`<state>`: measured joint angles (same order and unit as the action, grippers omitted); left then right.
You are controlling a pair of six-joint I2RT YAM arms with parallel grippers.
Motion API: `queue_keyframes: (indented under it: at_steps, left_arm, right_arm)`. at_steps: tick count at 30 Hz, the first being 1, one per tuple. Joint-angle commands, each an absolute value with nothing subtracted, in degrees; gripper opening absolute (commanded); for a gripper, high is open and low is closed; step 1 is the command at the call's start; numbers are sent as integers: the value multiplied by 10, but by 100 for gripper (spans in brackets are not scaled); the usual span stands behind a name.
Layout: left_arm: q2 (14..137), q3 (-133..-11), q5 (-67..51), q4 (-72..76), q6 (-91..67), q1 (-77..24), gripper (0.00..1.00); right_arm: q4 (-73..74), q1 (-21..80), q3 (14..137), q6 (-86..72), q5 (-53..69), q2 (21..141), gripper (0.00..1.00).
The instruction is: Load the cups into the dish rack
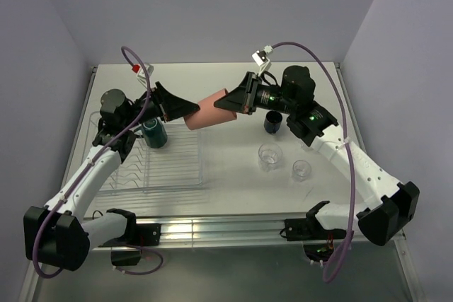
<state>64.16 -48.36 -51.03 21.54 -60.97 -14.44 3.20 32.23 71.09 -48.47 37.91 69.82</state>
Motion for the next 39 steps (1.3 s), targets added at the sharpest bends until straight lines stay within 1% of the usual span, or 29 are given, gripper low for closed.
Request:
queue_keyframes:
  at_steps: [1, 8, 11, 15, 19, 21, 24, 26, 27, 28, 29, 30, 31, 32, 33, 35, 36, 38, 39]
  left_arm:
    - [637, -512, -508, 225, -583, -158, 99]
    - [619, -512, -504, 212, -579, -163, 99]
    - [612, -503, -499, 225, -590, -164, 97]
    - [609, -499, -501, 240, -603, -164, 93]
    - [613, -501, -506, 257, -618, -166, 84]
    - [616, -501, -510, 261, -620, -168, 83]
    - [614, -499, -506, 265, -625, -169, 75]
    - [613, -499, -505, 265, -628, -170, 66]
    - [611, -500, -503, 266, -629, -170, 59]
    - [609, -501, -502, 265, -632, -170, 43]
    - [607, -502, -502, 265, -634, -170, 34]
    - [604, -507, -498, 261, -634, -170, 15]
    - [601, -511, -496, 253, -629, -170, 5]
    - [599, -517, -491, 230, -625, -170, 0]
    - [590, -528, -487, 218, -619, -170, 0]
    - [579, -540, -472, 181, -602, -170, 0]
    - [570, -561, -467, 158, -592, -170, 0]
    - [565, -594, -435, 91, -544, -170, 0]
    - [563, -631, -420, 20, -528, -169, 0]
  right_arm:
    - [-64, 315, 708, -528, 422, 712, 0]
    - [-130, 284, 681, -576, 431, 709, 0]
    - [-164, 273, 669, -599, 434, 710, 0]
    - [-206, 271, 654, -622, 445, 715, 0]
    - [-243, 269, 640, -649, 451, 722, 0]
    - [-286, 267, 629, -667, 457, 727, 0]
    - [-333, 267, 617, -701, 471, 740, 0]
    - [-347, 268, 608, -715, 472, 744, 0]
    - [-352, 267, 604, -715, 472, 745, 0]
    - [-354, 267, 601, -715, 471, 745, 0]
    - [-355, 267, 599, -715, 468, 744, 0]
    - [-354, 267, 593, -715, 467, 742, 0]
    - [-352, 267, 592, -710, 464, 739, 1]
    - [-346, 267, 590, -705, 457, 737, 4]
    - [-323, 268, 587, -699, 451, 734, 12]
    - [-287, 267, 587, -663, 434, 718, 23]
    - [-247, 268, 586, -636, 413, 705, 34]
    - [-197, 268, 589, -604, 386, 690, 43]
    - [-139, 267, 595, -588, 349, 674, 52]
